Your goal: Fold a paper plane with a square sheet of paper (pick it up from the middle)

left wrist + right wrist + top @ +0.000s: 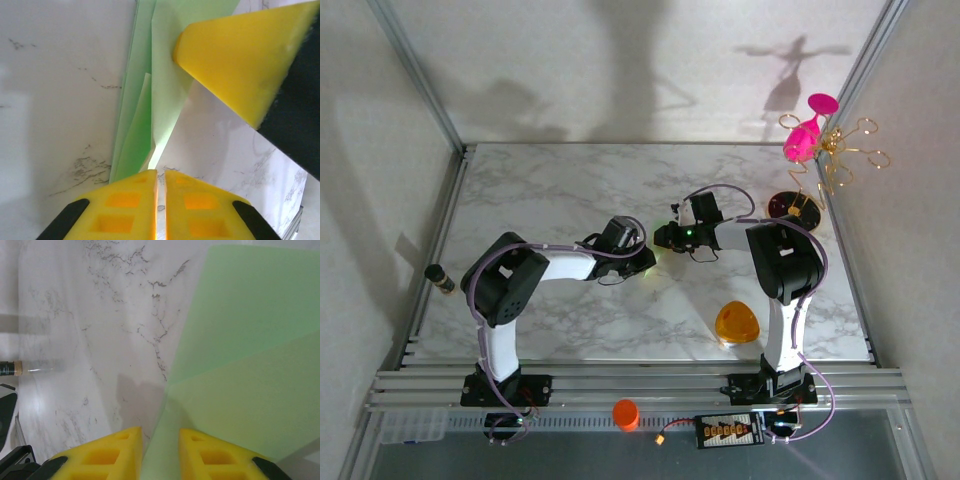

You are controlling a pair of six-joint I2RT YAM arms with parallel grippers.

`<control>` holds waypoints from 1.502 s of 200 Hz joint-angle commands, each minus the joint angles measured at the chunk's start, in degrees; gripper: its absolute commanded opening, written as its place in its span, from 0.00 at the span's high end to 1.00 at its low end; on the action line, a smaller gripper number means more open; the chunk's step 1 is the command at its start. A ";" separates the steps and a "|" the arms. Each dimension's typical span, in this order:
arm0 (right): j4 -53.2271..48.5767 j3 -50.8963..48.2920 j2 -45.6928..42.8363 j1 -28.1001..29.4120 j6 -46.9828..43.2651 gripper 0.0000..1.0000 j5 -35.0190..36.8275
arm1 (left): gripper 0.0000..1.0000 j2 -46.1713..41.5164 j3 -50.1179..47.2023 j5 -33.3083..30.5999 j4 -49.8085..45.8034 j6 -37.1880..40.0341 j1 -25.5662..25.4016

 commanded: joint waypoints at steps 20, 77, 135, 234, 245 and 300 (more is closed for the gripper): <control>-1.70 1.24 1.10 0.75 -0.87 0.73 1.02 | 0.90 2.26 1.65 -2.28 -2.81 1.00 0.08; -2.38 2.49 -0.03 0.78 -0.87 0.73 0.85 | 0.95 2.66 0.13 -4.45 -4.30 0.15 0.14; -3.37 1.20 -6.44 0.79 -0.74 0.74 3.99 | 0.98 1.96 -1.69 -4.59 -4.00 -0.48 0.17; -3.72 -0.89 -4.00 2.94 0.45 0.90 5.39 | 1.00 1.25 -1.42 -4.28 -4.30 -0.21 0.16; -3.72 0.18 -3.07 2.98 0.45 0.90 4.43 | 1.00 1.25 -1.42 -4.19 -4.34 -0.21 0.16; -6.47 1.68 -0.16 3.19 0.44 0.90 6.13 | 1.00 0.54 -1.56 -3.76 -4.26 -0.04 0.16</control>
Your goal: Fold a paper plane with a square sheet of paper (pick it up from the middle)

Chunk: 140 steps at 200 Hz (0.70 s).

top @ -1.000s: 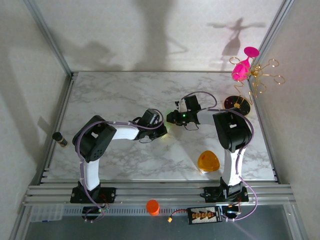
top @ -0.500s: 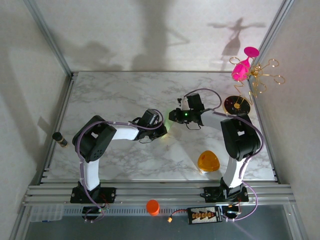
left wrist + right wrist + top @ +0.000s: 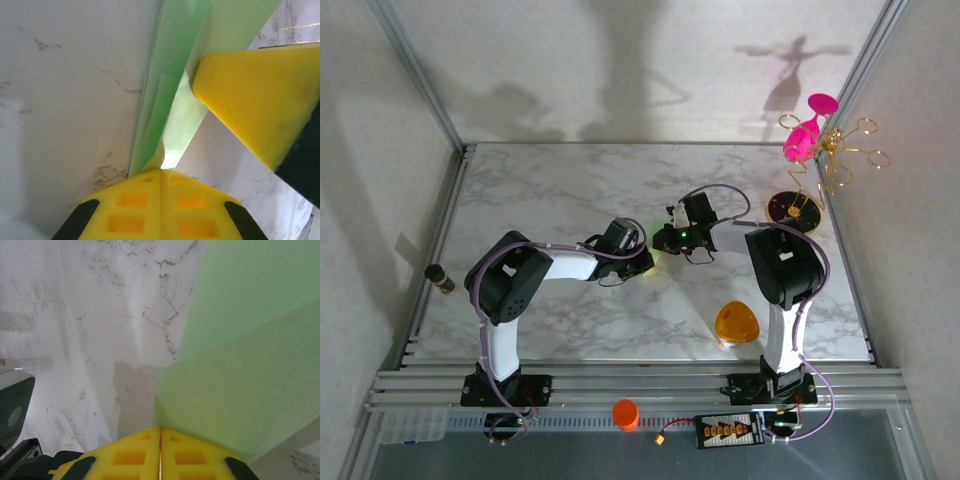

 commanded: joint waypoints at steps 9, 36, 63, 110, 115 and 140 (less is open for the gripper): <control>-2.74 1.48 2.47 0.48 -0.06 0.90 1.75 | 1.00 -0.85 -1.54 -2.02 -4.15 0.29 0.16; -4.12 2.44 3.92 0.43 0.16 0.91 3.25 | 1.00 -1.36 -1.58 -1.72 -4.48 0.52 0.16; -5.72 3.38 5.22 0.41 0.37 0.90 5.12 | 0.98 -1.89 -2.04 -1.46 -4.50 0.69 0.08; -7.71 3.81 6.98 0.36 1.04 0.90 7.19 | 0.94 -3.47 -3.41 0.50 -5.45 1.86 0.03; -7.87 3.89 7.10 0.36 1.08 0.90 7.32 | 0.93 -3.71 -3.47 0.72 -5.67 2.01 -0.01; -8.50 3.99 7.60 0.37 1.15 0.90 7.73 | 0.91 -4.69 -3.64 1.89 -6.08 2.55 -0.07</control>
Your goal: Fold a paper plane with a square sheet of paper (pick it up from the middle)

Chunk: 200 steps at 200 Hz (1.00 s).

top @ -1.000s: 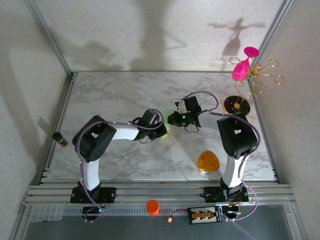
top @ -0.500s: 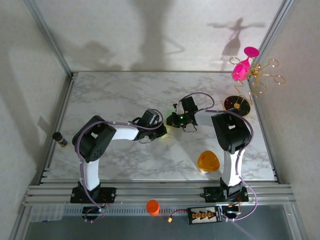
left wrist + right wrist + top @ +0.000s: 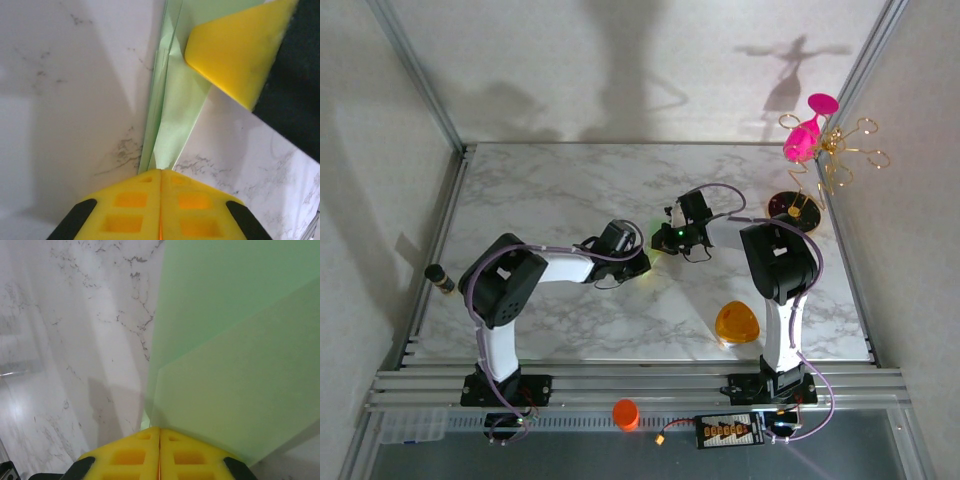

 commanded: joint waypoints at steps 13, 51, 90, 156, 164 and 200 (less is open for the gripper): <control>-3.74 -0.19 4.09 0.24 0.36 0.90 6.28 | 0.91 -2.24 -1.03 2.55 -4.89 2.10 -0.29; -3.83 0.04 4.27 0.25 0.32 0.90 5.95 | 0.90 -3.21 1.52 2.98 -6.25 3.52 -0.47; -4.09 0.01 4.28 0.22 0.37 0.90 5.80 | 0.89 -4.16 4.28 0.93 -6.46 4.38 -0.30; -4.44 -0.35 4.47 0.21 0.32 0.90 5.79 | 0.89 1.40 6.53 1.02 -6.84 4.27 -0.21; -4.45 -0.36 4.54 0.33 0.24 0.90 5.78 | 0.89 1.84 6.37 0.61 -7.10 4.48 -0.18; -4.75 -0.53 4.63 0.20 0.15 0.90 6.09 | 0.91 2.44 4.67 0.04 -7.48 4.56 -0.38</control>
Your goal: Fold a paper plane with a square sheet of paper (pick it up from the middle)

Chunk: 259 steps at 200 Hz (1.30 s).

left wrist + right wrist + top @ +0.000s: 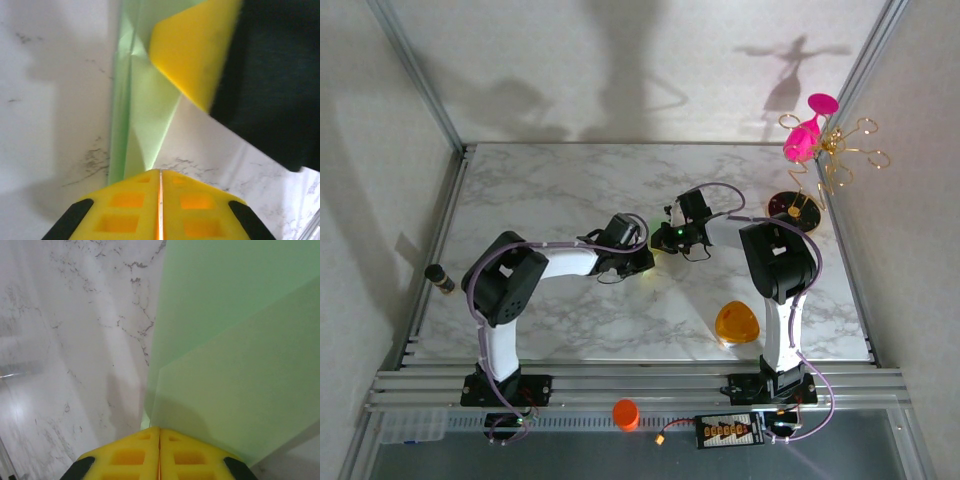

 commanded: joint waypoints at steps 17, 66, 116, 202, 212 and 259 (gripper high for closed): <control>-4.57 -1.15 4.33 0.20 0.01 0.90 6.19 | 0.91 0.66 -2.12 -1.38 -2.30 1.14 -0.69; -5.01 -1.19 4.67 0.24 0.13 0.90 6.59 | 0.93 -0.67 -5.53 -2.72 -7.33 2.51 -1.41; -5.37 -1.07 4.78 0.20 0.41 0.90 7.01 | 0.95 -5.05 -11.62 -3.57 -8.99 1.17 -2.41; 1.91 -4.78 0.61 1.57 11.18 0.89 3.51 | 0.92 -13.62 -4.86 -13.07 -8.53 2.42 -1.03; 2.93 -4.99 0.16 2.22 13.04 0.89 3.18 | 0.91 -13.13 -4.75 -12.31 -5.76 1.40 -0.66; 3.79 -4.86 -0.84 3.01 14.92 0.89 3.31 | 0.92 -6.99 -3.18 -8.85 1.20 -2.04 0.73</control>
